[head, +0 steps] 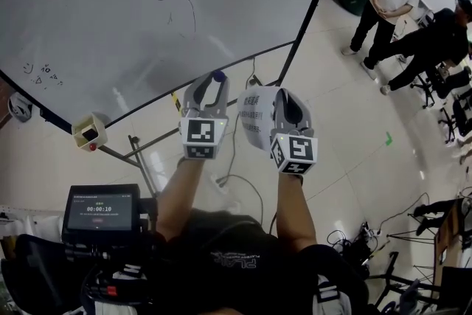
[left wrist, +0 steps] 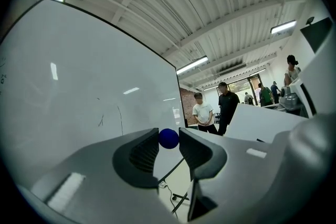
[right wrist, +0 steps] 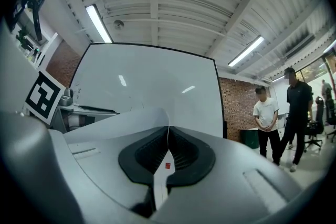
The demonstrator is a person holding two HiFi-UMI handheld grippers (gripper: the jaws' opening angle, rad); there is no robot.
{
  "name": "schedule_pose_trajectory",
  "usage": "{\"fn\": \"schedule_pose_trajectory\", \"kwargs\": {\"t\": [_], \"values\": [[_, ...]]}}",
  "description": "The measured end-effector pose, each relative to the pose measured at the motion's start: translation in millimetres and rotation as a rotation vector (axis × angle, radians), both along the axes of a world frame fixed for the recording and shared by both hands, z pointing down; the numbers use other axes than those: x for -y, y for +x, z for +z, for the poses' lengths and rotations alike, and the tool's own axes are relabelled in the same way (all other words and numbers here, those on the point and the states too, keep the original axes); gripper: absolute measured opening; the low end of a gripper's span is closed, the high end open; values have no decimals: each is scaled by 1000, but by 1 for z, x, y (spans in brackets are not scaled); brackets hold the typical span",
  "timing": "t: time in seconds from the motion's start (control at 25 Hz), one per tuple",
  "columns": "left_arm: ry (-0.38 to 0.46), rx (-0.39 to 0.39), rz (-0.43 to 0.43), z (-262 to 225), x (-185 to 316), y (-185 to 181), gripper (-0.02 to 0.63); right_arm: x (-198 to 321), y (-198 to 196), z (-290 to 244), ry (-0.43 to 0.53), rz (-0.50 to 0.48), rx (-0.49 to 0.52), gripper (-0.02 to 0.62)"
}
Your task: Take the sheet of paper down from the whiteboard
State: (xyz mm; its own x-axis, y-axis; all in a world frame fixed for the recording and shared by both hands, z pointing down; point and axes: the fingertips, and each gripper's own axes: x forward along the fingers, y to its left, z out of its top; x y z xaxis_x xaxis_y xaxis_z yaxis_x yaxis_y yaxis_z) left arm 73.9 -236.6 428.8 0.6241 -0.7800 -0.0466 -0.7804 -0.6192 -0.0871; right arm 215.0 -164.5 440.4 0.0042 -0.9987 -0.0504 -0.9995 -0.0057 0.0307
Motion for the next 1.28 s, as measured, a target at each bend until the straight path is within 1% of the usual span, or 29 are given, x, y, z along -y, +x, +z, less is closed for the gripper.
{"fn": "schedule_pose_trajectory", "kwargs": {"t": [0.08, 0.2, 0.32, 0.44, 0.76, 0.84, 1.08, 1.28], "values": [[12, -2, 7, 2, -1, 0, 123, -2, 1, 4, -4, 13, 3, 14], [1, -22, 16, 4, -3, -8, 123, -4, -3, 9, -13, 34, 12, 14], [-28, -43, 10, 8, -11, -36, 123, -12, -31, 9, -21, 33, 1, 14], [-28, -37, 0, 6, -25, -67, 123, -25, -60, 6, -22, 31, -6, 14], [-30, -26, 19, 12, -33, -68, 123, -26, -65, 16, -21, 52, 0, 14], [-17, -17, 25, 12, -37, -70, 123, -29, -69, 15, -23, 54, 2, 14], [-18, -6, 28, 11, -40, -66, 123, -34, -66, 4, -18, 58, -9, 14], [-29, -15, 30, 13, -48, -89, 123, -40, -91, 4, -13, 59, -23, 14]]}}
